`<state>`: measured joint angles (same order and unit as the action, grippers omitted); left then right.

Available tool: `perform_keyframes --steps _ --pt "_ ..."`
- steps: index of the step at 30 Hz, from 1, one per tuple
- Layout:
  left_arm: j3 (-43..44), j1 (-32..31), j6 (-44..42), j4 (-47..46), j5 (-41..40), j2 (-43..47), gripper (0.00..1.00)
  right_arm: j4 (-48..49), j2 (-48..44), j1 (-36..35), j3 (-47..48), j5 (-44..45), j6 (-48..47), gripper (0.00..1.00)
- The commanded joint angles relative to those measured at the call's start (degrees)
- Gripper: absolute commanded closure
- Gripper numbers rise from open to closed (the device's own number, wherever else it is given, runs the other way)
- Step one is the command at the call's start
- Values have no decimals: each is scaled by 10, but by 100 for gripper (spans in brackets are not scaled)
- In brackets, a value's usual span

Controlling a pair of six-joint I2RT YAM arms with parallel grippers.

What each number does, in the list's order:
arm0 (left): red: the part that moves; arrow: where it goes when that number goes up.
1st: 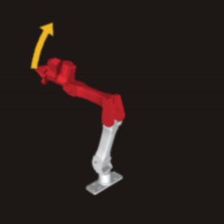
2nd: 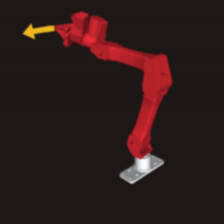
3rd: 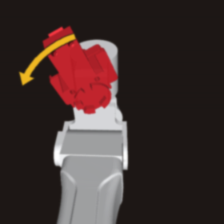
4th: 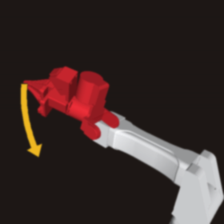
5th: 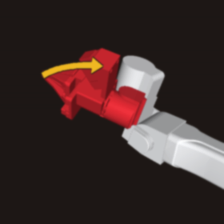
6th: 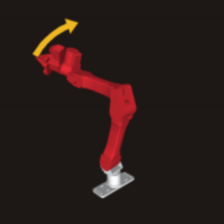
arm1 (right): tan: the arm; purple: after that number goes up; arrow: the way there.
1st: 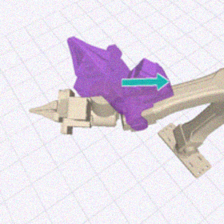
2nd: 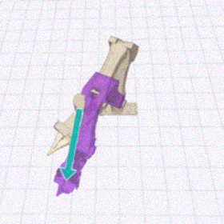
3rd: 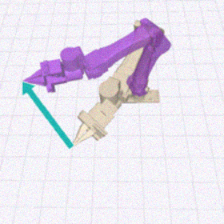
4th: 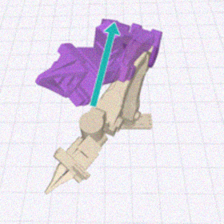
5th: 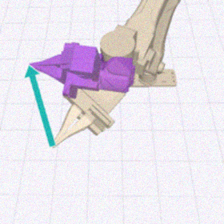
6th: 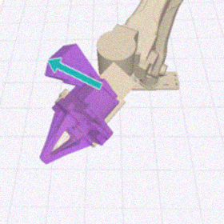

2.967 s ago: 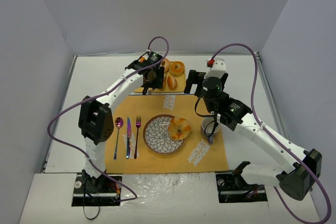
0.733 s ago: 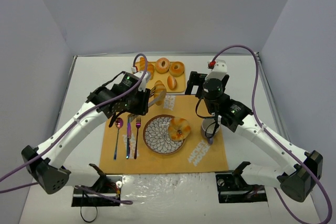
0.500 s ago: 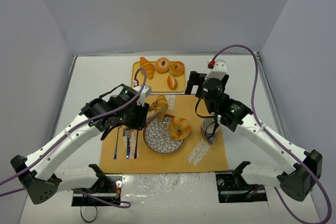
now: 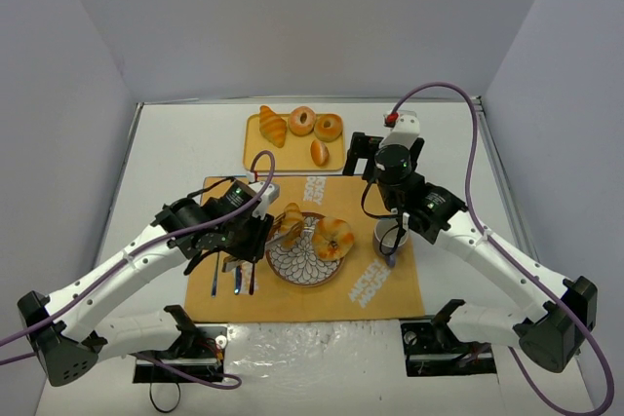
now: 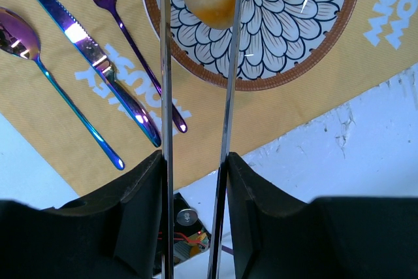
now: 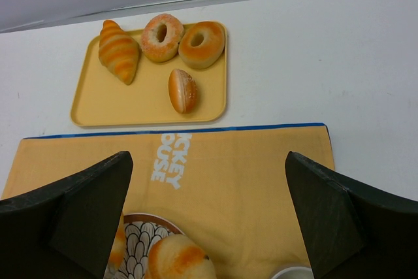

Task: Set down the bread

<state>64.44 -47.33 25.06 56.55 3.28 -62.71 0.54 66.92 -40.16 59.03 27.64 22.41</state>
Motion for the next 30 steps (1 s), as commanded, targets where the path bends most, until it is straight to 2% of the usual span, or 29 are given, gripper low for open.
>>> perform_keyframes --steps 1,9,12,21,24,30 --pt "-4 -9 12 -30 15 13 100 27 7 2 25 12 -4 0" --pt "-31 -17 15 -61 28 0 98 27 10 3 22 11 0 0" --pt "-38 -17 16 -68 29 -5 90 27 12 3 21 11 2 0" --pt "-42 -23 21 -72 28 -1 54 27 10 3 16 6 6 0" --pt "-43 -23 22 -70 26 5 48 27 7 3 14 5 7 0" --pt "-34 -23 24 -62 21 17 47 27 7 3 14 4 8 0"
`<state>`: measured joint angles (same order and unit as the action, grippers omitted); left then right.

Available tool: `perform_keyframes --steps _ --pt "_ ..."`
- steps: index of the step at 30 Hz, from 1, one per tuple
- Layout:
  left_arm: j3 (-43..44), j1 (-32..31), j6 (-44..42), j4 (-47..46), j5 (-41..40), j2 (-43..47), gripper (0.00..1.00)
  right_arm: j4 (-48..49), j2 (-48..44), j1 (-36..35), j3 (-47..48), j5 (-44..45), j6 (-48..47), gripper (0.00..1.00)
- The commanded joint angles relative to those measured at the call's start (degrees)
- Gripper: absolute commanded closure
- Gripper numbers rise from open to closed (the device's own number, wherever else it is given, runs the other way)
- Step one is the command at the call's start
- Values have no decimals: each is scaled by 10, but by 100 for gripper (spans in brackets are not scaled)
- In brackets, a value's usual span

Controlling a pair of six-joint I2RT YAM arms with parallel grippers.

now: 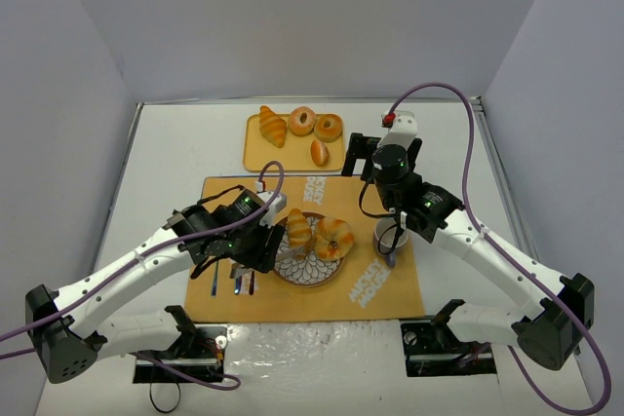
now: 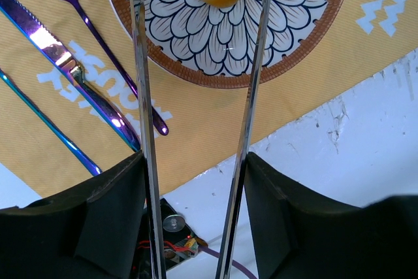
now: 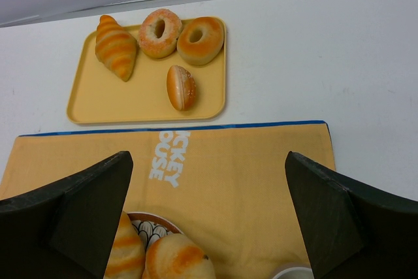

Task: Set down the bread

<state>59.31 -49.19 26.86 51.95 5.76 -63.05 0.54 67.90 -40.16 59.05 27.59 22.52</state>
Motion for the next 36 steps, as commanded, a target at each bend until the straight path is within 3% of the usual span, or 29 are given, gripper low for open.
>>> perform_keyframes --steps 1,12,21,30,36 --pt "21 -5 6 -15 -6 23 47 27 -3 3 13 4 7 0" --pt "78 -6 8 34 -51 50 48 26 -5 3 12 0 9 0" --pt "153 18 16 77 -146 32 47 31 -8 2 10 -3 11 0" --pt "185 231 -38 26 -95 -19 47 34 -11 3 12 -10 6 0" --pt "208 335 -46 -43 -62 -83 47 35 -12 3 13 -16 3 0"
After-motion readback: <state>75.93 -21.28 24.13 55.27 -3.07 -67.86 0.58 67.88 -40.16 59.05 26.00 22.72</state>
